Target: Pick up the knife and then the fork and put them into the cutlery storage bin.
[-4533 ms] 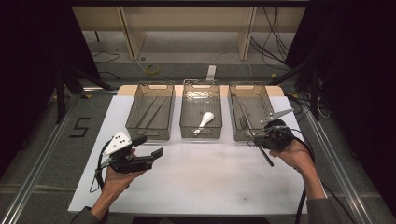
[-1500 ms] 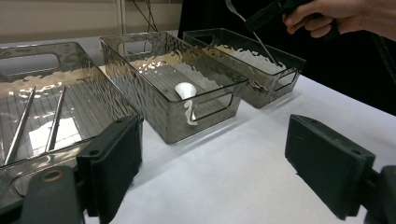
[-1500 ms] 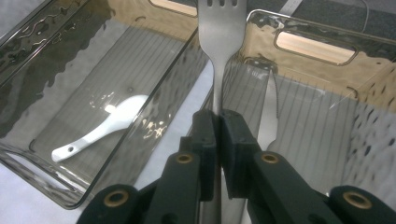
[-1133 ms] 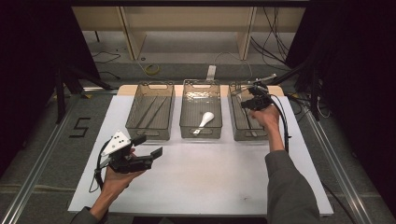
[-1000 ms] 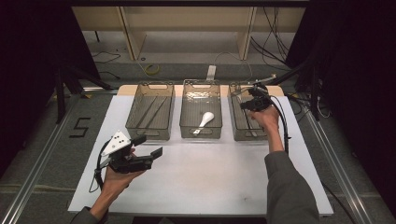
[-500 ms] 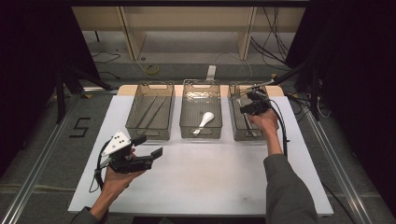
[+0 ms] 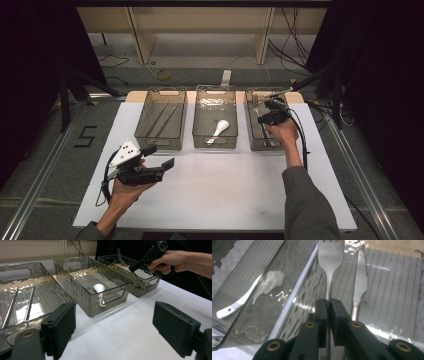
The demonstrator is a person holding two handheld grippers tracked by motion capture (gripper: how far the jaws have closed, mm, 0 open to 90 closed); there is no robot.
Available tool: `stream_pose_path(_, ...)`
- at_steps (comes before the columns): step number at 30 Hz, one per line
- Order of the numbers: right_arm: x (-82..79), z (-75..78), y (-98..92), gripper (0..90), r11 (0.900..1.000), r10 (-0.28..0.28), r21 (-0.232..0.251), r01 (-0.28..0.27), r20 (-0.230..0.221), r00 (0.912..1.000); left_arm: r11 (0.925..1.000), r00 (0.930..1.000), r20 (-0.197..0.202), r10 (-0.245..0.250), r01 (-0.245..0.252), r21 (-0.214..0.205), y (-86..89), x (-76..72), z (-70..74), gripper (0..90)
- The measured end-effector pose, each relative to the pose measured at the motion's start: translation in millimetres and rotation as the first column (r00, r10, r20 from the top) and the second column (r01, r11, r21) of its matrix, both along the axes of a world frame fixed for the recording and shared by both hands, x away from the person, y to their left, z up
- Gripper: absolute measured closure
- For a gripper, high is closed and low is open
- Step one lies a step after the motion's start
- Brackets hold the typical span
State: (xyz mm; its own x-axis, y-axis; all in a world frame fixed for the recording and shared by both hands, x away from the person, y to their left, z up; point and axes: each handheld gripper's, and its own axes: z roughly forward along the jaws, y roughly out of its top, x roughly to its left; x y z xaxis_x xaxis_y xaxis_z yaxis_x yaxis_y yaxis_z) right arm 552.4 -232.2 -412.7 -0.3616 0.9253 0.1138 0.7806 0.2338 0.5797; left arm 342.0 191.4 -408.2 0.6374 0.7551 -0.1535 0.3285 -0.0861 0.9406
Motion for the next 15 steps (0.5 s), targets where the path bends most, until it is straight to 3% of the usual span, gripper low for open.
stream_pose_path(9,1.3,-2.0,-0.5,84.1,0.9999,-0.014,-0.002,0.014,-0.007,0.9999,1.0,1.0,-0.001,0.0,0.0,0.0,-0.1,0.1,-0.1,18.2)
stream_pose_path(15,2.0,-0.4,-1.7,74.4,0.9999,-0.003,0.012,0.003,-0.012,0.9999,1.0,1.0,-0.002,-0.001,0.001,0.001,-0.2,0.1,-0.1,18.2)
